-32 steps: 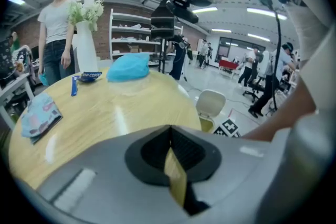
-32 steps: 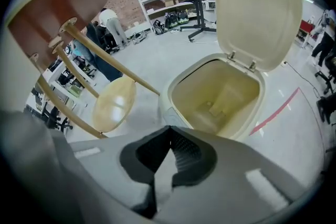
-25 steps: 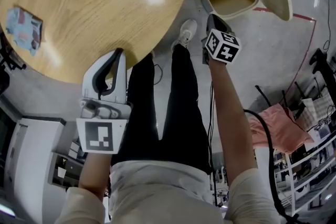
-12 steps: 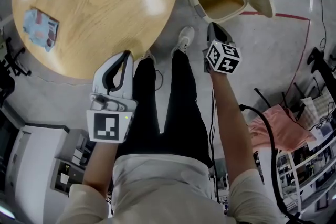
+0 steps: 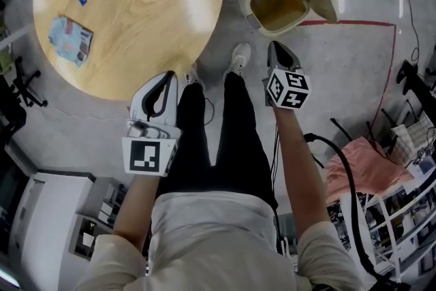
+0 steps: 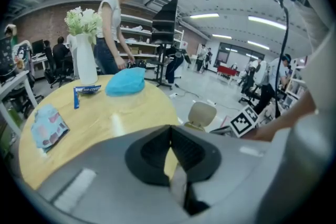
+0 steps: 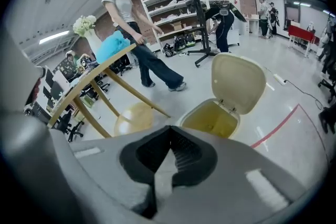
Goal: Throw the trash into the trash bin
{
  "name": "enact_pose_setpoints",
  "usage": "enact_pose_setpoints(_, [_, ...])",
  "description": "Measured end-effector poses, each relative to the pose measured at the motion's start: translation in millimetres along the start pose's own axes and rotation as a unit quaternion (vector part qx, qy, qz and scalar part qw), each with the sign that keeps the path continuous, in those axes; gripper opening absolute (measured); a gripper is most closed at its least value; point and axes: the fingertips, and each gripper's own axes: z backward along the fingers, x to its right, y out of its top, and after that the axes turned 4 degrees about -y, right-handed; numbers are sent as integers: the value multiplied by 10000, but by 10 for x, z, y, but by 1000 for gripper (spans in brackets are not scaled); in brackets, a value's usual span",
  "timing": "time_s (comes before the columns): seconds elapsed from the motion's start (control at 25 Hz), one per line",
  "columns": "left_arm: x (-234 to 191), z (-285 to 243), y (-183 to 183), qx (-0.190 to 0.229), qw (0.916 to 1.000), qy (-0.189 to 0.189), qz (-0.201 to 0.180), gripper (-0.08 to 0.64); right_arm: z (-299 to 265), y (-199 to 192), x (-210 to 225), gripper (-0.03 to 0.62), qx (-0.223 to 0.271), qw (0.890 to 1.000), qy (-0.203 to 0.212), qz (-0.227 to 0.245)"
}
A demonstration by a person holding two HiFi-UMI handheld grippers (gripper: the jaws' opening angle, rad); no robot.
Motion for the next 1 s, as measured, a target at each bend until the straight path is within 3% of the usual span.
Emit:
enact_pose_setpoints(0.48, [175, 192, 349, 376, 9991, -137, -163, 5, 722, 315, -171, 0, 330, 9990, 134, 259])
enact_pose_setpoints(1.0, [369, 517, 642, 309, 9988, -325, -210, 5, 1556, 747, -356, 0, 696, 9967, 224, 353])
